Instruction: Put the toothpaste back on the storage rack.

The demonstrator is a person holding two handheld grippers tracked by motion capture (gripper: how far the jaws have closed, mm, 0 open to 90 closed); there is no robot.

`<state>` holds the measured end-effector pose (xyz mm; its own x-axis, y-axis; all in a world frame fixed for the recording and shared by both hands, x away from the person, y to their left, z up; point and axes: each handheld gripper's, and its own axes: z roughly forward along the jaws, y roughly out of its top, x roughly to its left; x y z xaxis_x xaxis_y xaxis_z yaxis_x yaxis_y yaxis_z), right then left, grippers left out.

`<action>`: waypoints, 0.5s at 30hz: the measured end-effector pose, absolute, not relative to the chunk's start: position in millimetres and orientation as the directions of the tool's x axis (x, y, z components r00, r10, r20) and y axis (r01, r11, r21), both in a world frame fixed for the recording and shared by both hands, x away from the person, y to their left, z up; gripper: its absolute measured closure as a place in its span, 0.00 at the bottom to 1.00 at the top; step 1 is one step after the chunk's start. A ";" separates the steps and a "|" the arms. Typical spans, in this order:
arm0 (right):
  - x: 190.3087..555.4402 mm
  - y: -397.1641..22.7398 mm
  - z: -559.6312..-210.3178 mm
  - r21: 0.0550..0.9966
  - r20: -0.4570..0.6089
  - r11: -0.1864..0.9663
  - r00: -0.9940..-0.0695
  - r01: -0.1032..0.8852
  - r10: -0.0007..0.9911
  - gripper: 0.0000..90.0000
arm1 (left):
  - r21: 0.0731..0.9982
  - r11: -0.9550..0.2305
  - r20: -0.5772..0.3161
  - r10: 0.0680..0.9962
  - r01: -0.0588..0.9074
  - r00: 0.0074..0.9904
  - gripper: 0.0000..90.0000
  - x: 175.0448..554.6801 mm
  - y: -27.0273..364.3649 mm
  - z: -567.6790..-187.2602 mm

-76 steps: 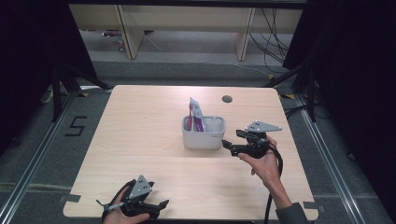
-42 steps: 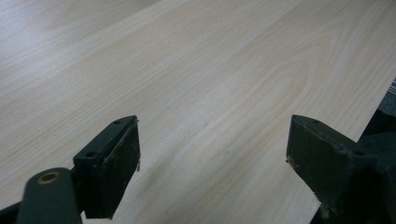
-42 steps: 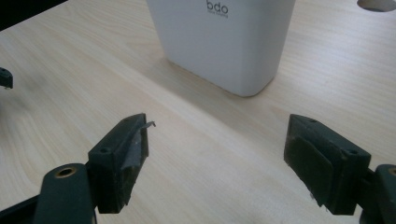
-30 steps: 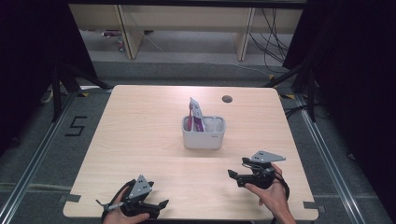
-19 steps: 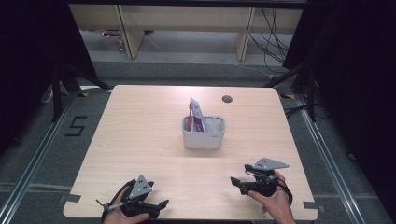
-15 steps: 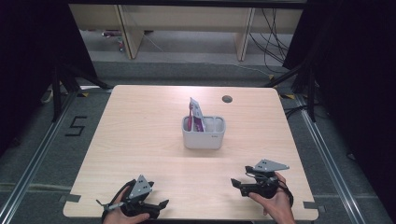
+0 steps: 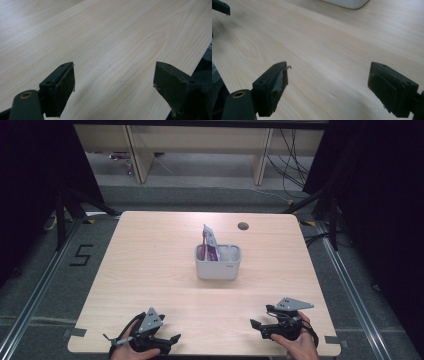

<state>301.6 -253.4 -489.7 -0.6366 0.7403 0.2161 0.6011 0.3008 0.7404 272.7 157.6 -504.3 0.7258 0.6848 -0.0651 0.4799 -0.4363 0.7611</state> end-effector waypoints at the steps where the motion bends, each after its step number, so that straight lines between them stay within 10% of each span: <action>1: 304.1 -254.8 -491.6 0.747 0.211 0.323 -0.668 0.581 0.714 0.19 | 0.761 -0.436 -0.065 0.685 0.480 0.726 0.19 272.7 157.6 -504.3; 15: 290.8 -262.4 -494.6 0.736 0.167 0.348 -0.653 0.581 0.738 0.18 | 0.764 -0.431 -0.069 0.685 0.480 0.725 0.19 272.4 156.7 -504.6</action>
<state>290.8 -262.4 -494.6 -0.6535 0.7383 0.1669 0.5808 0.3477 0.7361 272.4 156.7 -504.6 0.7254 0.6848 -0.0695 0.4802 -0.4311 0.7639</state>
